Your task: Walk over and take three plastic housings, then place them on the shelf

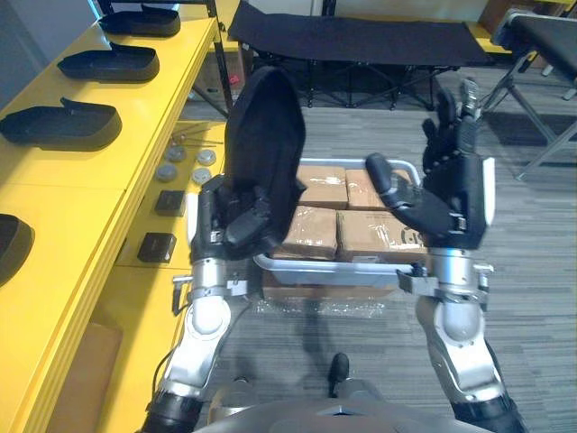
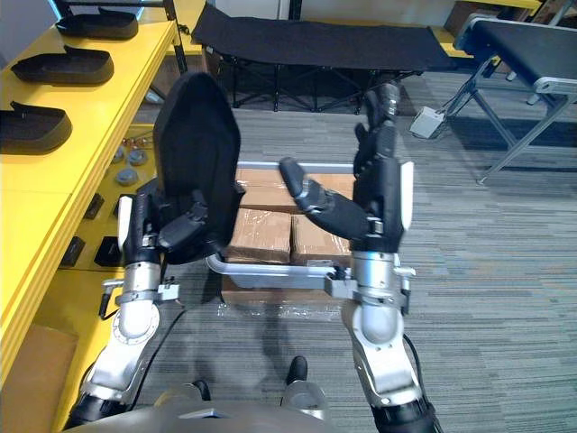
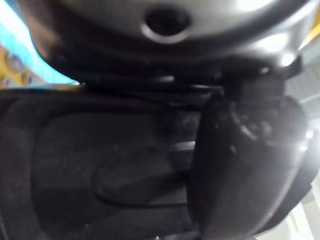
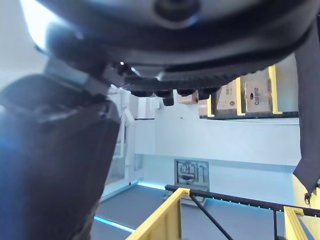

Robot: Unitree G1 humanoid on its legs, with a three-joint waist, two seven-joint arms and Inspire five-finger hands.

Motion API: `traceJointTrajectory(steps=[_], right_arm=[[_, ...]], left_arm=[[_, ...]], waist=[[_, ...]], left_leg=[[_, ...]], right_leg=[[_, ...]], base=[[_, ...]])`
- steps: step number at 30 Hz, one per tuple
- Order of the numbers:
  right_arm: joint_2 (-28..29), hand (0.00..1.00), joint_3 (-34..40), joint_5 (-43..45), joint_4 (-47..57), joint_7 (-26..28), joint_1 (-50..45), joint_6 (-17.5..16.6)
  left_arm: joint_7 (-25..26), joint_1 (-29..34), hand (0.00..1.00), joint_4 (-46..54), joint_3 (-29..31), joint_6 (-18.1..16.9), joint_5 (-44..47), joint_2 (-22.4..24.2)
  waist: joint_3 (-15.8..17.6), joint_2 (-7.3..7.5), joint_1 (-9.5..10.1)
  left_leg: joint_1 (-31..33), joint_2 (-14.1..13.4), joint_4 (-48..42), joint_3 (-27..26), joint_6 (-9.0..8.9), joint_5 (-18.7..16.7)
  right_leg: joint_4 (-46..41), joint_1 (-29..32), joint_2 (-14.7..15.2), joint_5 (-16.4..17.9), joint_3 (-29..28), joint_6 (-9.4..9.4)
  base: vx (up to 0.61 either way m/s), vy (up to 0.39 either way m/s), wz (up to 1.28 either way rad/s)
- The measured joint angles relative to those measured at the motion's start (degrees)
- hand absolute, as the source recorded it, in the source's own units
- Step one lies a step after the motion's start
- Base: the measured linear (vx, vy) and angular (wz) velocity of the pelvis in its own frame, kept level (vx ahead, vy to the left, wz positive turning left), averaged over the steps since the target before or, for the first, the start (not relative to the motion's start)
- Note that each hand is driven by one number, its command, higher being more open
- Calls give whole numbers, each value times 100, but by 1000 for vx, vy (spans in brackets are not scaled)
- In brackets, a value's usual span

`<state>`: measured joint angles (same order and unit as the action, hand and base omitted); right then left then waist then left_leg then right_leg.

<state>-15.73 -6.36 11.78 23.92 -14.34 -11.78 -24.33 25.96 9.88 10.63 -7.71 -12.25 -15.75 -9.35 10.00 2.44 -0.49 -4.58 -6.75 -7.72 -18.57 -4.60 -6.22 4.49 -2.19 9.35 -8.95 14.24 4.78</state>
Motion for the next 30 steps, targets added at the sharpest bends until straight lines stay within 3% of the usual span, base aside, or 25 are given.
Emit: traceJointTrajectory(steps=[4, 8, 11, 15, 19, 22, 27, 30], right_arm=[[110, 100, 114, 743, -7, 484, -946, 184], [485, 100, 171, 1171, -31, 639, -1278, 183], [675, 100, 297, 1100, -253, 551, -1314, 282], [688, 100, 298, 903, -844, 529, -1258, 831], [711, 100, 296, 961, -1187, 502, -1184, 998], [712, 100, 297, 1137, -1424, 516, -1019, 1104], [695, 100, 16, 1122, -1933, 767, -362, 1223], [702, 100, -340, 1342, -2524, 894, 446, 1174]], left_arm=[[440, 412, 0, 734, 204, -1, -260, -5], [429, 656, 0, 1121, 315, -358, 800, 232], [306, 671, 0, 1267, 355, -671, 1617, 463], [266, 671, 0, 1481, 627, -694, 2003, 500], [503, 709, 0, 1616, 951, -693, 1961, 541], [807, 876, 0, 1846, 1383, -621, 1661, 746], [1109, 1174, 0, 1942, 2397, -488, 1316, 979], [1068, 1545, 0, 2026, 2813, -490, 1343, 1141]], waist=[[-61, -97, -87], [-150, -211, -169], [-171, -197, -138], [-232, -123, -105], [-233, -125, -44], [-234, -125, 56], [-241, -116, 535], [-331, -1, 893]], left_leg=[[15, 16, 22, -26, 8, -12], [13, 19, 94, -68, -7, 8], [13, 12, 95, -59, -21, 17], [17, 22, 94, 7, -14, 13], [19, 43, 80, 154, 12, 10], [63, 88, 47, 434, 43, 9], [280, 140, -108, 1023, 51, 19], [433, 239, -143, 1449, 72, 36]], right_leg=[[1, 63, 13, 46, -14, -32], [2, 115, 1, 50, -52, -36], [1, 107, -10, 16, -48, 9], [2, 64, -2, 20, 14, 4], [2, -3, 20, 47, 155, -4], [2, -119, 59, 103, 400, 7], [5, -313, 89, 158, 918, 23], [33, -415, 132, 221, 1272, 66]], base=[[-47, 0, -3], [-10, -6, -6], [0, 0, 0], [-21, 3, 6], [-36, 3, 18], [-24, -6, 38], [-26, -7, 53], [-13, 7, 61]])
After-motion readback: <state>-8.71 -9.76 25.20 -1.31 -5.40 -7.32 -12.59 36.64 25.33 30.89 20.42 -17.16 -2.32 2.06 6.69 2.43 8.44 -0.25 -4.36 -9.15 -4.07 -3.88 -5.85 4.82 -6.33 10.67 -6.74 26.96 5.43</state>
